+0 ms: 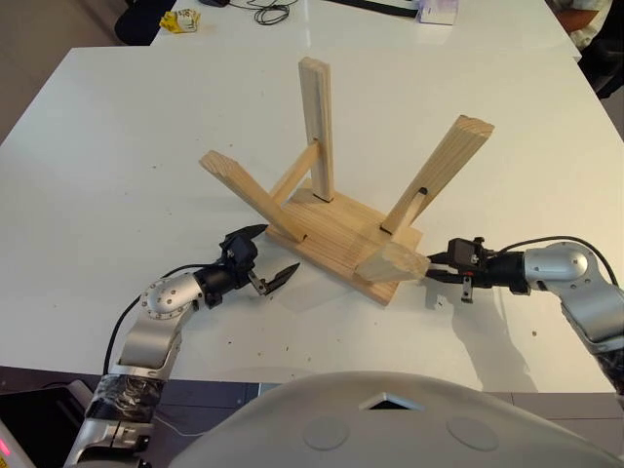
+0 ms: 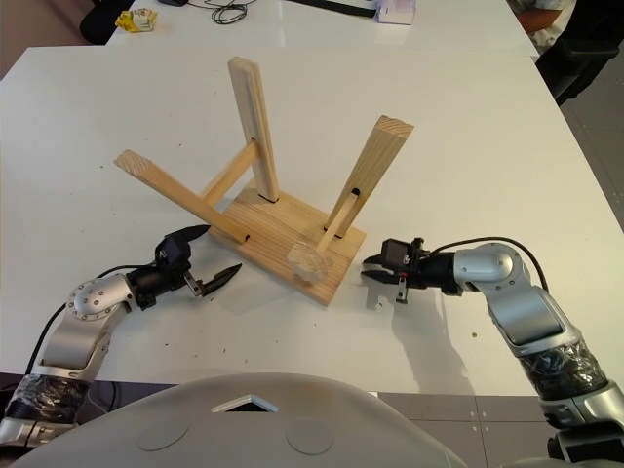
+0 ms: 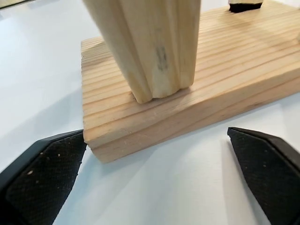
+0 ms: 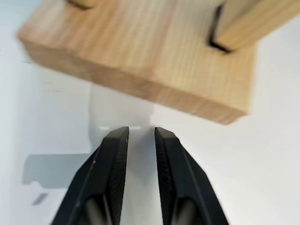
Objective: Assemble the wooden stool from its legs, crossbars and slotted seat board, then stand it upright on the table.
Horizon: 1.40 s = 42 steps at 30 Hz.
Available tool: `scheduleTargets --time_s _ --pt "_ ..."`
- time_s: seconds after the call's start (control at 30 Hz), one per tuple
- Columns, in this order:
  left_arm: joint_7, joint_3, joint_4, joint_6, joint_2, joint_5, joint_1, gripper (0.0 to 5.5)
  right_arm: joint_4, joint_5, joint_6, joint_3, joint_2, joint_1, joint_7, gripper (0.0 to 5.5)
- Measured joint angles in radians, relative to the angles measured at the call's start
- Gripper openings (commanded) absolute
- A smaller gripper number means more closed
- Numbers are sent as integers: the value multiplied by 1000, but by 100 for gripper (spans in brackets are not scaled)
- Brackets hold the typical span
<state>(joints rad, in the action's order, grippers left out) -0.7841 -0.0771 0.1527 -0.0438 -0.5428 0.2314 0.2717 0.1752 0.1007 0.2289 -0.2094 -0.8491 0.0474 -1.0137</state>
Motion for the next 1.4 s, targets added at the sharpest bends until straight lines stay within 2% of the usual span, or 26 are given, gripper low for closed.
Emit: scheduleTargets --time_s 0.43,0.73,0.87,1.1,1.23,1.4 --pt "7 32 236 -150 -33 64 96 540 -98 -51 -25 4 120 -108 101 103" --pt "27 36 277 -213 -30 91 96 540 -188 -81 -72 4 169 -170 131 103" --pt "27 52 278 -228 -33 107 92 540 -202 -63 -80 73 107 -165 105 103" --pt "46 95 351 -296 -33 171 143 540 -1 97 39 210 -37 26 -56 103" --pt "79 128 383 -376 -15 248 164 483 55 106 56 217 -49 65 -52 99" --pt "94 170 367 -397 -35 247 130 478 106 119 77 216 -36 103 -36 99"
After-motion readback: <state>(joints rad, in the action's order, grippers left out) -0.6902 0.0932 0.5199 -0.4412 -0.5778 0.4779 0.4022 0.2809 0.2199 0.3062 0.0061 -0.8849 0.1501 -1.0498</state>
